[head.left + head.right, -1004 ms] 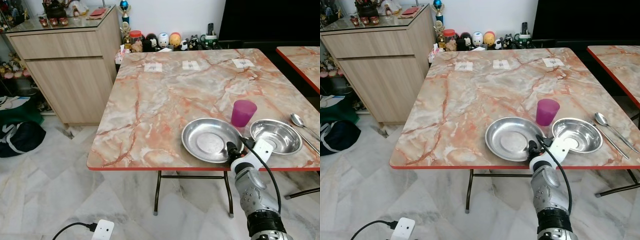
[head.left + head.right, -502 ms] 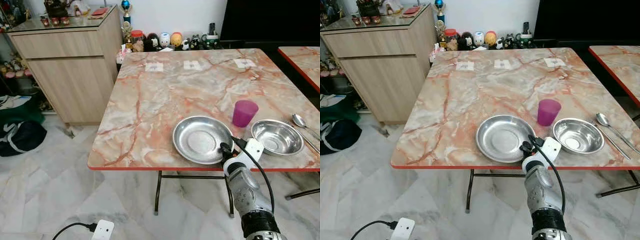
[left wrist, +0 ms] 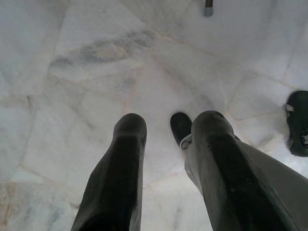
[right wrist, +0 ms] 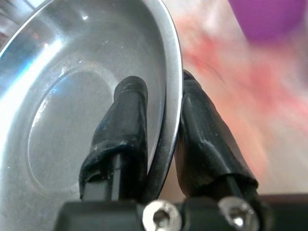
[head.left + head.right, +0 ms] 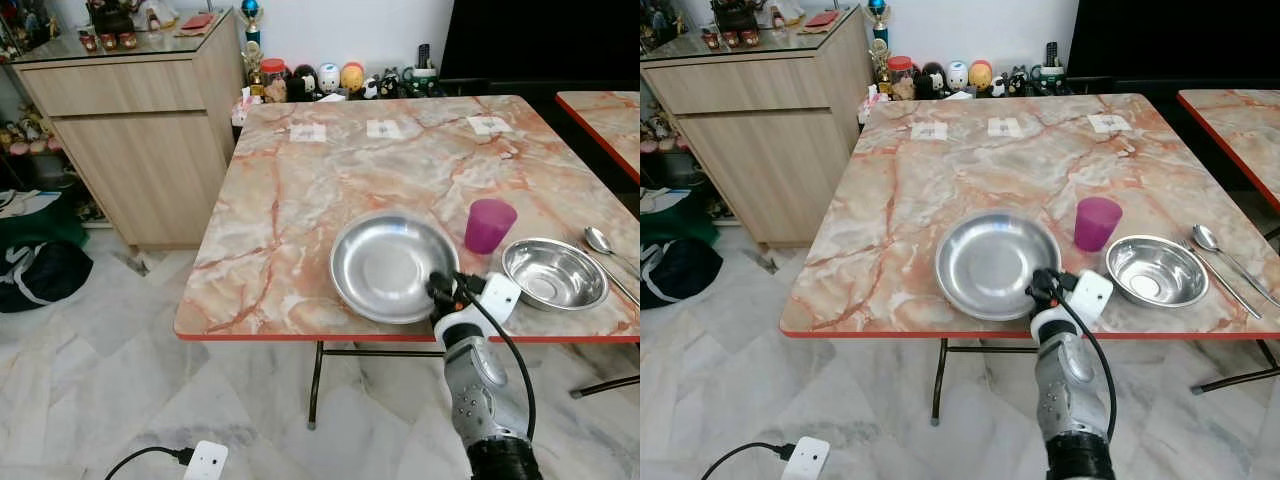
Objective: Setting the table
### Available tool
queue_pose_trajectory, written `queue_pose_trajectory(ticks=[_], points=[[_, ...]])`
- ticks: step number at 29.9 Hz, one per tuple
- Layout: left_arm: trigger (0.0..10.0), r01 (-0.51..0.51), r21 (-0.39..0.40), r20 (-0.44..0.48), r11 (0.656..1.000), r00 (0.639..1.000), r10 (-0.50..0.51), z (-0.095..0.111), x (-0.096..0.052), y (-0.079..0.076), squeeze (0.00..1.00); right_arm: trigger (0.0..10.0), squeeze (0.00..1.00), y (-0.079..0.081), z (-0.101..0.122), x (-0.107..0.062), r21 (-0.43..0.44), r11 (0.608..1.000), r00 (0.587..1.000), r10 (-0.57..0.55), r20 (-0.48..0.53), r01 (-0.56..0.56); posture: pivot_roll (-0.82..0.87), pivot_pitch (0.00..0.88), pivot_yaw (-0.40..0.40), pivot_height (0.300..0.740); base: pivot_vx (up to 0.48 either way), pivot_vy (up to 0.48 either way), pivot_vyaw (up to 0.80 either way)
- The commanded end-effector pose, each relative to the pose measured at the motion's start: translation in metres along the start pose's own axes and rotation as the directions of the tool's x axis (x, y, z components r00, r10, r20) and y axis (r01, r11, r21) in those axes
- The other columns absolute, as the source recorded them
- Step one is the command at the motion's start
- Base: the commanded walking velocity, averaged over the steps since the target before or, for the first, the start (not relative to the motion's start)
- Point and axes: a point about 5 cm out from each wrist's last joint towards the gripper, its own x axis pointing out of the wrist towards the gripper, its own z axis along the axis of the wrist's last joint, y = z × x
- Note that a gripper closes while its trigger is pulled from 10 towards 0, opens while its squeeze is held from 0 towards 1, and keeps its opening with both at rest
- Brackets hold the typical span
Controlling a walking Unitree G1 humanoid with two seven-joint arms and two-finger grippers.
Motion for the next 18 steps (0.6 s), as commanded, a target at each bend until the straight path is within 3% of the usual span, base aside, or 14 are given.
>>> queue_pose_trajectory(ticks=[1,2,3,4,5,6,9,18], points=[[10.0,-0.004,0.011,-0.014,1.0,1.0,0.004,-0.004,-0.001,0.0,0.0,1.3,0.0,0.011,0.013,-0.001,0.0,0.998,0.995,0.063,0.078,-0.063,-0.06,0.0,0.02,0.74,0.0,0.0,0.0],[10.0,-0.005,0.01,-0.013,1.0,1.0,0.005,-0.004,-0.001,0.001,0.0,7.0,0.0,0.015,0.016,-0.003,-0.016,0.996,0.992,0.087,0.097,-0.086,-0.06,0.0,0.019,0.74,0.0,0.0,0.0],[10.0,-0.005,0.011,-0.013,1.0,1.0,0.005,-0.004,-0.001,0.001,0.0,7.0,0.0,0.016,0.017,-0.005,-0.026,0.995,0.99,0.093,0.105,-0.091,-0.06,0.0,0.019,0.74,0.0,0.0,0.0],[10.0,-0.005,0.012,-0.013,1.0,1.0,0.005,-0.004,-0.001,0.001,0.0,10.0,0.0,0.017,0.018,-0.008,-0.049,0.994,0.988,0.104,0.114,-0.099,-0.06,0.0,0.02,0.74,0.0,0.0,0.0],[10.0,-0.005,0.013,-0.013,1.0,1.0,0.005,-0.004,-0.001,0.001,0.0,10.0,0.0,0.018,0.019,-0.01,-0.064,0.992,0.986,0.112,0.121,-0.105,-0.06,0.0,0.02,0.74,0.0,0.0,0.0],[10.0,-0.006,0.015,-0.012,1.0,1.0,0.006,-0.004,-0.001,0.001,0.0,10.0,0.0,0.02,0.021,-0.016,-0.153,0.98,0.98,0.148,0.135,-0.127,-0.06,0.0,0.021,0.74,0.0,0.0,0.0],[10.0,-0.006,0.02,-0.014,1.0,1.0,0.007,-0.004,-0.001,0.002,0.0,10.0,0.0,0.023,0.023,-0.029,-0.26,0.95,0.967,0.215,0.137,-0.174,-0.07,0.0,0.03,0.74,0.0,0.0,0.0],[10.0,-0.001,0.041,-0.022,0.999,1.0,0.002,-0.007,-0.001,0.003,0.0,10.0,0.0,0.017,0.029,-0.058,-0.437,0.88,0.953,0.27,0.135,-0.187,-0.09,0.0,0.046,0.74,0.0,0.0,0.0]])
